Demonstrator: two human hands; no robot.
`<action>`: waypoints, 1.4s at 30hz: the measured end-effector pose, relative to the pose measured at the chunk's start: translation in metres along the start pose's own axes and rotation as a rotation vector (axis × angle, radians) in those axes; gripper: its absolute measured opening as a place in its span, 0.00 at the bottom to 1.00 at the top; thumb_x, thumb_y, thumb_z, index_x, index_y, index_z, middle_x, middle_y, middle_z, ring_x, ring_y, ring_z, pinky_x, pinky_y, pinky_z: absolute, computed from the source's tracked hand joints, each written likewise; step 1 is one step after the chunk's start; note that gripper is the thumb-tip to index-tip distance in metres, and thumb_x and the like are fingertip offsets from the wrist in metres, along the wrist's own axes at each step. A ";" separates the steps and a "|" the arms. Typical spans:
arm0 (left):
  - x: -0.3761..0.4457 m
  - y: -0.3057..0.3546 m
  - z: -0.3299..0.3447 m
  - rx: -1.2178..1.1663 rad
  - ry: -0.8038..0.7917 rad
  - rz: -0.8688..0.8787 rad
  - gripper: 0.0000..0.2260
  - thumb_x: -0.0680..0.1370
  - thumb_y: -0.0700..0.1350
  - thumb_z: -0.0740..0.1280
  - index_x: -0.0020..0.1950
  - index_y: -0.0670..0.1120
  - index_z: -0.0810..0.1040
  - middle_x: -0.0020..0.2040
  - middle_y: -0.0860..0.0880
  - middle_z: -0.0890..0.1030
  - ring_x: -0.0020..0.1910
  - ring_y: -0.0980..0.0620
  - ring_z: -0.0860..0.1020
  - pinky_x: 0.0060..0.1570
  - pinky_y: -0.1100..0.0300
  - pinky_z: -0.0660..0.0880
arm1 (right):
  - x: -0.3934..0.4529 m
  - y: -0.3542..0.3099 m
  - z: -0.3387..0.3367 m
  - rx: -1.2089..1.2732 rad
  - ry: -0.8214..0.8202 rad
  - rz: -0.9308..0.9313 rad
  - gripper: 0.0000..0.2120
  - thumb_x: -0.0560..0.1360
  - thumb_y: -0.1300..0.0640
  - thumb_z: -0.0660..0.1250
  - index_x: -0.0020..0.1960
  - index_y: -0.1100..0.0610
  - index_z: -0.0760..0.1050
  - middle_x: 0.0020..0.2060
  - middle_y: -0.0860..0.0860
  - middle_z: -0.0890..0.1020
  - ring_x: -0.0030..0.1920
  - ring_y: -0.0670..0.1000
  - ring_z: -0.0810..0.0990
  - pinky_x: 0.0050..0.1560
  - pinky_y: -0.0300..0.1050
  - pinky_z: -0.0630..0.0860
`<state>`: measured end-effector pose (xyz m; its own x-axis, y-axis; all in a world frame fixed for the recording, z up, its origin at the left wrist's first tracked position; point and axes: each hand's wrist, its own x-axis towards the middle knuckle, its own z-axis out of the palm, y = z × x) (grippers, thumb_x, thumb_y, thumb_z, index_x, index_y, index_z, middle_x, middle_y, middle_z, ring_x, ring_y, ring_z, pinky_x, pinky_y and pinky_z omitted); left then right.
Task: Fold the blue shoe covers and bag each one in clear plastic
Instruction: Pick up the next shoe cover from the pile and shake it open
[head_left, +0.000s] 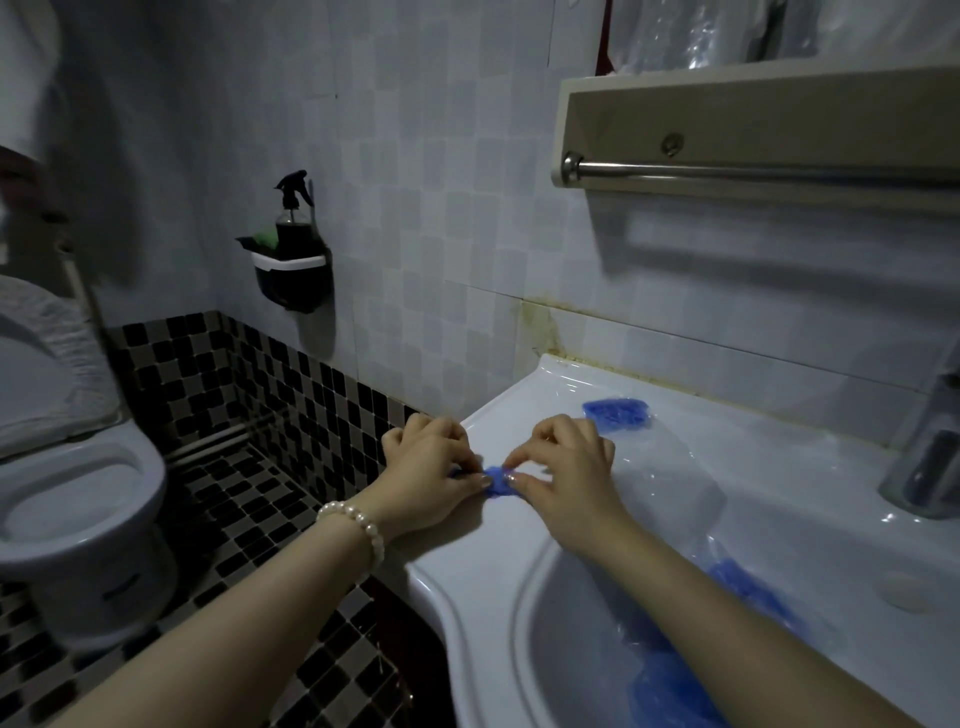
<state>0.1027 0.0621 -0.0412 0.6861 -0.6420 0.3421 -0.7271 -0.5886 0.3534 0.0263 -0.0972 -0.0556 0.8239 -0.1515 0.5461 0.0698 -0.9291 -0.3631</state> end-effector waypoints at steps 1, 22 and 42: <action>0.001 0.000 0.000 -0.024 -0.014 -0.018 0.09 0.77 0.55 0.65 0.47 0.53 0.81 0.50 0.56 0.69 0.57 0.54 0.62 0.57 0.56 0.54 | -0.002 0.003 -0.001 -0.006 0.015 -0.068 0.09 0.70 0.45 0.70 0.45 0.48 0.83 0.47 0.44 0.71 0.53 0.46 0.64 0.49 0.44 0.57; 0.005 0.054 -0.018 -0.337 -0.189 0.030 0.09 0.81 0.44 0.60 0.47 0.41 0.77 0.40 0.49 0.77 0.39 0.53 0.73 0.44 0.60 0.67 | -0.002 -0.001 -0.060 0.470 -0.179 0.172 0.05 0.74 0.54 0.69 0.45 0.55 0.78 0.37 0.47 0.78 0.39 0.43 0.74 0.42 0.34 0.70; 0.041 0.138 0.071 0.328 0.010 0.322 0.23 0.74 0.58 0.67 0.66 0.52 0.71 0.69 0.51 0.67 0.69 0.48 0.62 0.69 0.50 0.52 | -0.029 0.112 -0.134 0.644 0.006 0.797 0.10 0.74 0.59 0.70 0.36 0.61 0.75 0.32 0.56 0.77 0.34 0.51 0.76 0.30 0.39 0.74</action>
<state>0.0284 -0.0800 -0.0399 0.4231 -0.8137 0.3986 -0.8718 -0.4854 -0.0656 -0.0647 -0.2417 -0.0111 0.7604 -0.6489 -0.0287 -0.2068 -0.1999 -0.9577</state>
